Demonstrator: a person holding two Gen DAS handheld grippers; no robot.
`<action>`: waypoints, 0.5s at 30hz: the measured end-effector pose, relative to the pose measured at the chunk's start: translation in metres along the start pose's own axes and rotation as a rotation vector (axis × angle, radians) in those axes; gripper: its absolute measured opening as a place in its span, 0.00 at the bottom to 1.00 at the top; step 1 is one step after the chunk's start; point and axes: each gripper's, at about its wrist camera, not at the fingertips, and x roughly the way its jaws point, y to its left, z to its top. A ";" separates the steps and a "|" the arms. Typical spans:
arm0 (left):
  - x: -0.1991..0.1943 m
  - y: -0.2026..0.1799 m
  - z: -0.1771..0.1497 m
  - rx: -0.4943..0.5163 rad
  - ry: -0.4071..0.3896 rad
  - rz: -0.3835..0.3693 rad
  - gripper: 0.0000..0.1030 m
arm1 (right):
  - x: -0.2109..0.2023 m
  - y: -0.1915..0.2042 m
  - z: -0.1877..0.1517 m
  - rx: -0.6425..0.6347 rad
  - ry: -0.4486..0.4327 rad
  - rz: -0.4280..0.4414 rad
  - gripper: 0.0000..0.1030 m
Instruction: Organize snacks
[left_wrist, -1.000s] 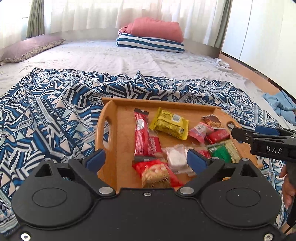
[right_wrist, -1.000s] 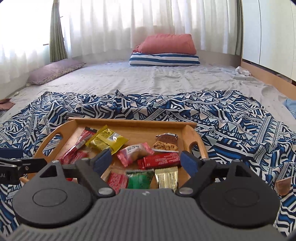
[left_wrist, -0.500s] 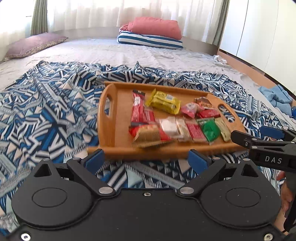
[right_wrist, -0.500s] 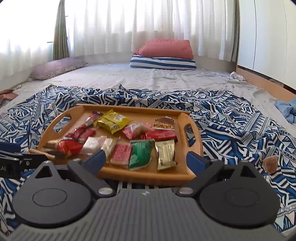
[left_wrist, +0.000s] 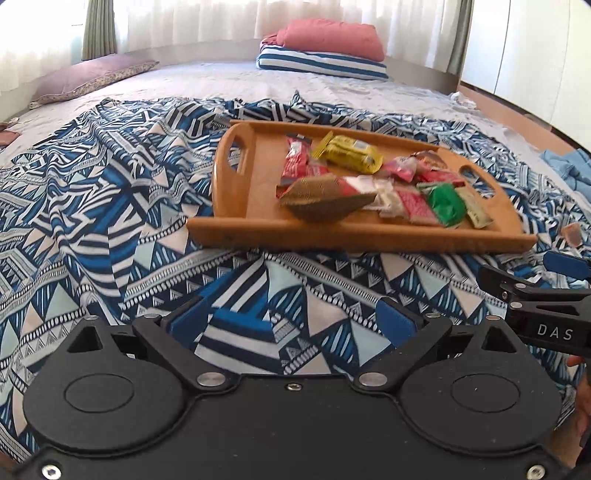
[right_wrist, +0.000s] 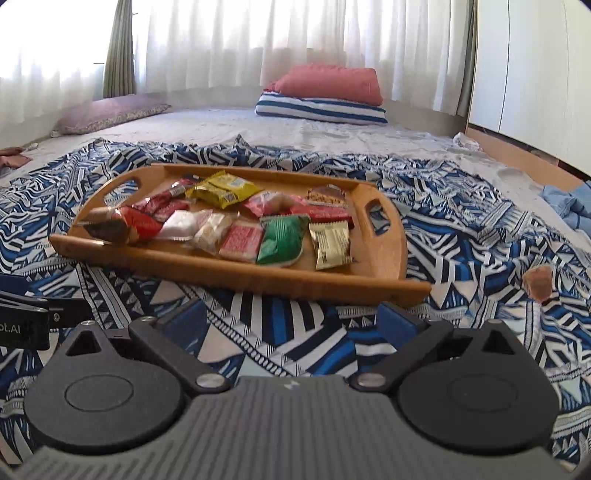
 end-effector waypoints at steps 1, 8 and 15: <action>0.001 0.000 -0.002 -0.001 0.001 0.002 0.94 | 0.002 0.000 -0.003 0.004 0.010 -0.001 1.00; 0.007 -0.004 -0.008 0.007 -0.011 0.015 0.96 | 0.010 0.007 -0.022 -0.008 0.040 -0.013 1.00; 0.012 -0.009 -0.013 0.021 -0.011 0.035 1.00 | 0.014 0.004 -0.028 0.005 0.044 -0.001 1.00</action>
